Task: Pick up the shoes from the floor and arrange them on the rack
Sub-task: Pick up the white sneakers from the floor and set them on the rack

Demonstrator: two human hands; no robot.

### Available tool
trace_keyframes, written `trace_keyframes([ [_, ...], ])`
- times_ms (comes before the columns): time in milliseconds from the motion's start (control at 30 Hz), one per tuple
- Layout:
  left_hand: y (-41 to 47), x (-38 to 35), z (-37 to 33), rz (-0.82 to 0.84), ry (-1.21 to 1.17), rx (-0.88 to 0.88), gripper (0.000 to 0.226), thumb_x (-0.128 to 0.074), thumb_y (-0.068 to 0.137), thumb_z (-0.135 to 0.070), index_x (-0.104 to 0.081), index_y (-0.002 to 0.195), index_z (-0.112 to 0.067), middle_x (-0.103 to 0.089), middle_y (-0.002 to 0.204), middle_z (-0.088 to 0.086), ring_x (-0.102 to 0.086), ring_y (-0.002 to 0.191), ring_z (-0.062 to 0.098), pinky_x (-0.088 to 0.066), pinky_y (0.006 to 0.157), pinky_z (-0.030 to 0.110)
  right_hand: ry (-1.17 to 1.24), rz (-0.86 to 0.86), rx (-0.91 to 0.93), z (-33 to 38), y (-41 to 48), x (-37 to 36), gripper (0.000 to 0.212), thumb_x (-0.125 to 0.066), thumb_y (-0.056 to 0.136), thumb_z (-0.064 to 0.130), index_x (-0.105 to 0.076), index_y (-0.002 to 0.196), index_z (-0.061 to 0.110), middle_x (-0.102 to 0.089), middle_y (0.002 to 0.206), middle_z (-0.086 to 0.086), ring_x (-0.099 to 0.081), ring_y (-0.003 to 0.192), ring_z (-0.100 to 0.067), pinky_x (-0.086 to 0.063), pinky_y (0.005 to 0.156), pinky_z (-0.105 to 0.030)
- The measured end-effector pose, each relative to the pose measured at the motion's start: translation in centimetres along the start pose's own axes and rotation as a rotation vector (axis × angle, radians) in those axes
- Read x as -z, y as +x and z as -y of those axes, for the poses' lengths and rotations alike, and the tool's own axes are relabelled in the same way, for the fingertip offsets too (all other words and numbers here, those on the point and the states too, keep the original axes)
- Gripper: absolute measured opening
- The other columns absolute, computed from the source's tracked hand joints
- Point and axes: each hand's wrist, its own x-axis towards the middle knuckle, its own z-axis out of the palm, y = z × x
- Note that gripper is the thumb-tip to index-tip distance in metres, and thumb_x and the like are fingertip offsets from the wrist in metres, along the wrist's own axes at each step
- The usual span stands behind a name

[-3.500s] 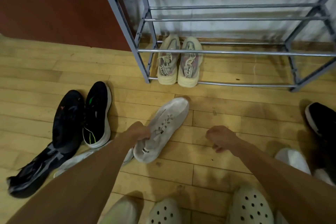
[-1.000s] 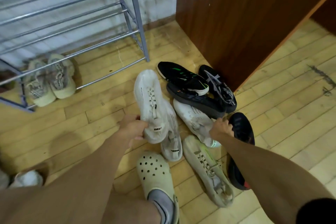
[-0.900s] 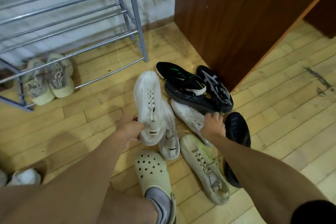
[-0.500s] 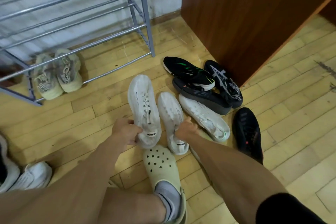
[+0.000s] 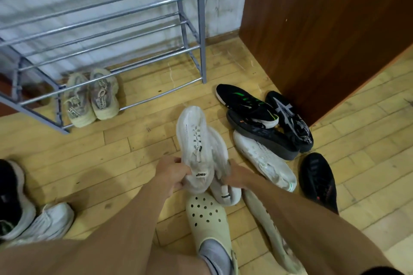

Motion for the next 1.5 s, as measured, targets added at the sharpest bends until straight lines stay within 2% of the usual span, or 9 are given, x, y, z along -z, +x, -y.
trace_keyframes([
  [167,-1.3,0.5,0.2,-0.037,-0.061,-0.005,0.012,-0.060,0.078,0.008,-0.061,0.081,-0.004,-0.064,0.091,0.013,-0.060,0.077,0.022,-0.055,0.060,0.036,0.276,0.056,-0.031,-0.5,-1.9,0.2,0.088,-0.064,0.082,0.004,-0.014,0.148,0.036,-0.033,0.149,-0.016,-0.058,0.108,-0.041,-0.061,0.071,-0.044],
  [300,-1.4,2.3,-0.9,-0.081,-0.089,-0.023,0.016,-0.060,0.077,0.009,-0.064,0.088,-0.002,-0.064,0.088,0.014,-0.060,0.082,0.029,-0.051,0.055,0.035,0.108,-0.076,0.054,1.1,-2.6,2.6,0.070,-0.063,0.081,0.006,-0.033,0.143,0.019,-0.055,0.126,-0.015,-0.067,0.092,-0.031,-0.061,0.069,-0.038],
  [400,-0.6,3.8,-2.6,-0.126,-0.112,-0.007,0.015,-0.063,0.075,0.011,-0.062,0.083,-0.002,-0.061,0.080,0.011,-0.059,0.074,0.027,-0.051,0.057,0.035,0.180,-0.130,0.063,3.4,-3.0,6.0,0.043,-0.064,0.080,0.011,-0.053,0.122,0.010,-0.061,0.103,-0.011,-0.068,0.072,-0.027,-0.061,0.055,-0.036],
  [500,0.9,5.1,-4.5,-0.186,-0.121,-0.005,0.010,-0.062,0.074,0.011,-0.059,0.075,0.002,-0.057,0.080,0.016,-0.053,0.070,0.027,-0.050,0.064,0.041,0.364,-0.118,0.107,6.0,-2.3,8.9,0.027,-0.065,0.081,0.009,-0.061,0.108,0.010,-0.067,0.099,-0.009,-0.071,0.079,-0.027,-0.062,0.064,-0.043],
  [867,11.6,5.8,-10.6,-0.325,-0.290,-0.126,0.012,-0.063,0.081,-0.001,-0.067,0.081,-0.012,-0.067,0.084,0.009,-0.064,0.075,0.023,-0.054,0.062,0.034,0.691,-0.051,0.245,14.8,6.0,15.1,0.016,-0.063,0.085,0.004,-0.063,0.100,0.009,-0.070,0.095,-0.011,-0.071,0.084,-0.032,-0.062,0.067,-0.041],
  [1033,17.8,6.6,-12.8,-0.407,-0.338,-0.189,0.052,-0.069,0.077,-0.004,-0.056,0.126,-0.015,-0.066,0.107,0.011,-0.066,0.094,0.032,-0.059,0.074,0.048,0.709,-0.156,0.285,17.1,12.1,16.0,0.019,-0.054,0.092,0.004,-0.060,0.102,0.018,-0.071,0.097,-0.013,-0.071,0.084,-0.035,-0.061,0.067,-0.043],
  [1200,23.4,7.6,-15.3,-0.406,-0.354,-0.192,0.046,-0.062,0.082,-0.002,-0.057,0.126,-0.013,-0.063,0.089,0.003,-0.063,0.090,0.026,-0.058,0.065,0.037,0.677,-0.251,0.335,19.8,17.3,17.0,0.016,-0.047,0.099,0.011,-0.061,0.102,0.018,-0.066,0.097,-0.009,-0.067,0.086,-0.030,-0.058,0.055,-0.034],
  [1367,27.6,7.7,-17.0,-0.422,-0.249,-0.238,0.042,-0.057,0.084,-0.004,-0.063,0.121,-0.021,-0.068,0.106,0.007,-0.064,0.096,0.026,-0.058,0.080,0.042,0.617,-0.360,0.378,21.1,21.2,17.6,0.020,-0.043,0.100,0.018,-0.059,0.099,0.031,-0.060,0.084,0.012,-0.063,0.076,-0.013,-0.058,0.054,-0.028],
  [1500,28.7,6.9,-16.7,-0.406,-0.188,-0.272,0.038,-0.052,0.084,-0.008,-0.068,0.114,-0.027,-0.071,0.094,0.003,-0.066,0.092,0.025,-0.058,0.082,0.045,0.568,-0.407,0.338,21.1,22.5,17.8,0.024,-0.040,0.101,0.017,-0.062,0.103,0.025,-0.062,0.103,-0.002,-0.063,0.091,-0.023,-0.061,0.063,-0.035],
])
